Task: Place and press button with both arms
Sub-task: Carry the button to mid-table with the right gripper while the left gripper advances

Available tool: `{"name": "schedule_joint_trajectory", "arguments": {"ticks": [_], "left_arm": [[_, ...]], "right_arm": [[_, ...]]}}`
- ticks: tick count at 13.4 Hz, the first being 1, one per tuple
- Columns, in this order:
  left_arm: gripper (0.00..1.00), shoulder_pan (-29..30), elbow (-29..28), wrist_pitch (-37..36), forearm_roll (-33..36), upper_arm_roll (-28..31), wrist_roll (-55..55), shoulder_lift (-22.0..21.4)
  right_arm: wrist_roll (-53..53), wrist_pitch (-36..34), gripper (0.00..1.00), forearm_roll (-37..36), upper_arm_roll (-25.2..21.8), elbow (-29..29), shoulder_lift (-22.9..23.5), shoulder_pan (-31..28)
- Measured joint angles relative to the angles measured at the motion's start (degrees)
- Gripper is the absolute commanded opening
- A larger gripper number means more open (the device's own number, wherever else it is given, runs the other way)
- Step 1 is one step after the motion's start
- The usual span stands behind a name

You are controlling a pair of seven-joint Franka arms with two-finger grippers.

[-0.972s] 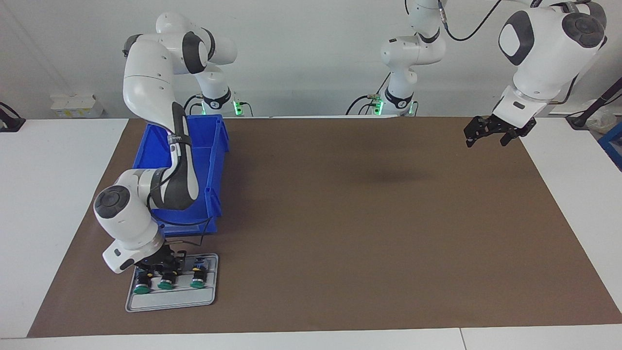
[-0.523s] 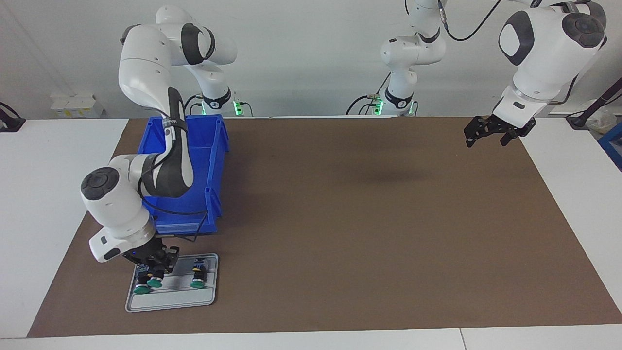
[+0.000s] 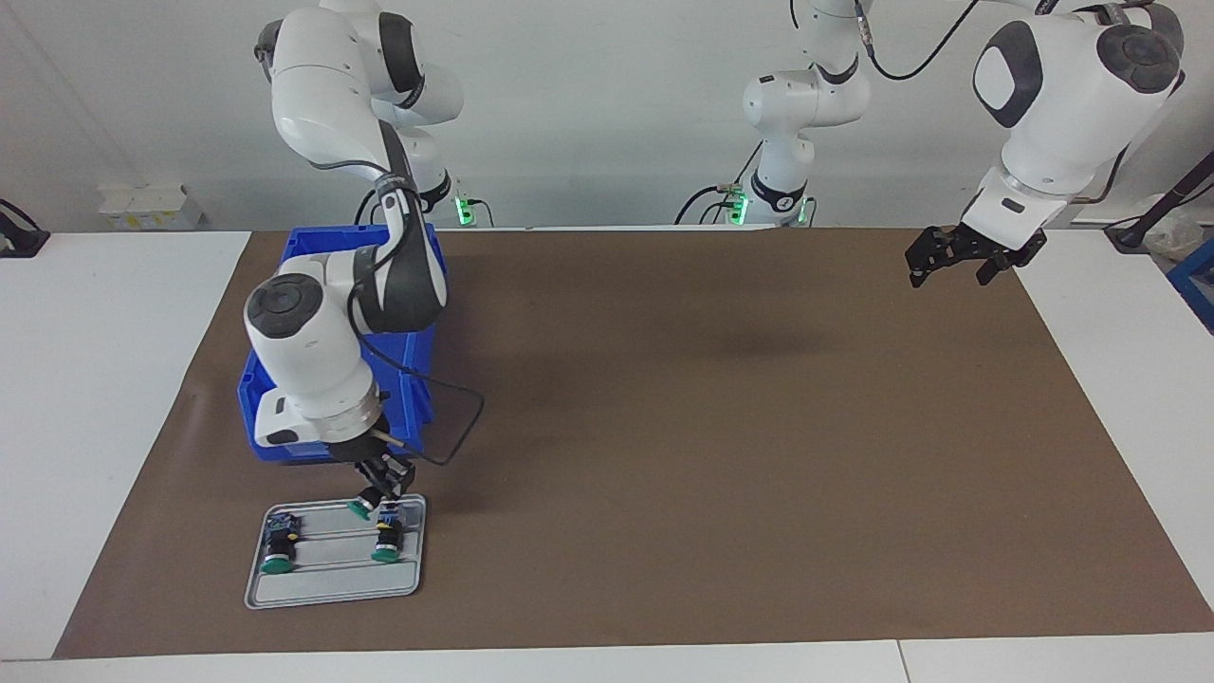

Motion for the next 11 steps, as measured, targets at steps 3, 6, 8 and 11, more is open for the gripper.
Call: {"name": "schedule_joint_trajectory", "arguments": {"ticks": [3,6,8,11], "left_arm": [[1.0,0.0,0.0,0.0,0.0,0.0,0.0,0.0],[1.0,0.0,0.0,0.0,0.0,0.0,0.0,0.0],[1.0,0.0,0.0,0.0,0.0,0.0,0.0,0.0],[1.0,0.0,0.0,0.0,0.0,0.0,0.0,0.0]], "right_arm": [[17.95,-0.22,0.0,-0.52,0.05,-0.33,-0.1,5.8],[35.91,-1.71,0.0,-4.13,0.15,-0.47,-0.13,12.93],[46.31,-2.58,0.0,-5.42,0.19,-0.67,-0.13,17.68],[56.6,-2.57,0.0,-5.45,0.21,-1.02,0.09,22.84]]}}
